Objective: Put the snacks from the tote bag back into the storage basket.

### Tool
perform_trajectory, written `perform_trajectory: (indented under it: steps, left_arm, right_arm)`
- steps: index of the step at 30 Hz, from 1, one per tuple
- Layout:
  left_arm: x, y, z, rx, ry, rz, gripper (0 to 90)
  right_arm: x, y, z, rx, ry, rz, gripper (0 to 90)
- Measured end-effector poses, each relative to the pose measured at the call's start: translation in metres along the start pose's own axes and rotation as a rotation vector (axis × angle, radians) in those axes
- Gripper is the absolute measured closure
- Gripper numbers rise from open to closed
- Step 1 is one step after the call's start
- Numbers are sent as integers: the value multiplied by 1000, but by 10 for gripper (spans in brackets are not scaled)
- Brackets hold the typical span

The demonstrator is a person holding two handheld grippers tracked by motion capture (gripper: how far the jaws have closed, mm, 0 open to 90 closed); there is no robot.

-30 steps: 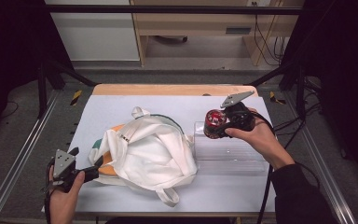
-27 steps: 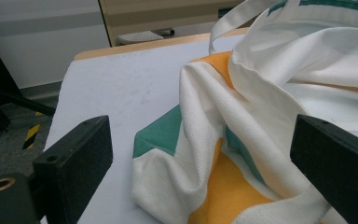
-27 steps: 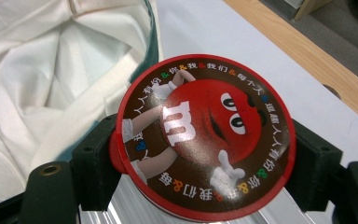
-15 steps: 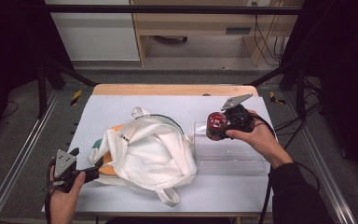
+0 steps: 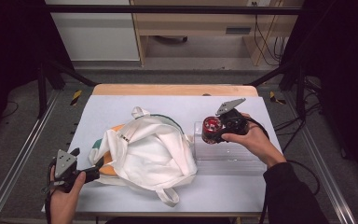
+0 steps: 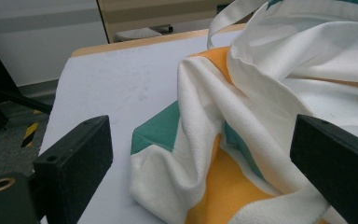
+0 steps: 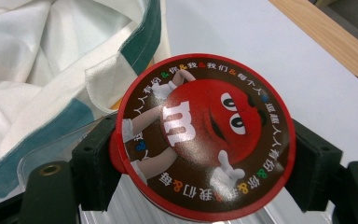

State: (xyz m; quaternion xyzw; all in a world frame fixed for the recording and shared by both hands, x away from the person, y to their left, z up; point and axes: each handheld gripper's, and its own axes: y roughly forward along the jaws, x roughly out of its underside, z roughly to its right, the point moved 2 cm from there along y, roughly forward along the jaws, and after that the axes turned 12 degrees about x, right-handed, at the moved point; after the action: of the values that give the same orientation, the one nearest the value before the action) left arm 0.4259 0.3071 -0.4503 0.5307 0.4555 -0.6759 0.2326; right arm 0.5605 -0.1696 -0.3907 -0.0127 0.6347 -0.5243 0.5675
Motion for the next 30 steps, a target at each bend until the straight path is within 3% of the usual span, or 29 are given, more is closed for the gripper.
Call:
perform_trajectory:
  steps: [6,30]
  left_arm:
    - [0,2,-1,2,4,-6,54]
    - [-1,1,0,8,5,-2,56]
  right_arm:
    - [7,7,-3,-26,-12,-5,246]
    - [1,22,-12,-28,-27,2,246]
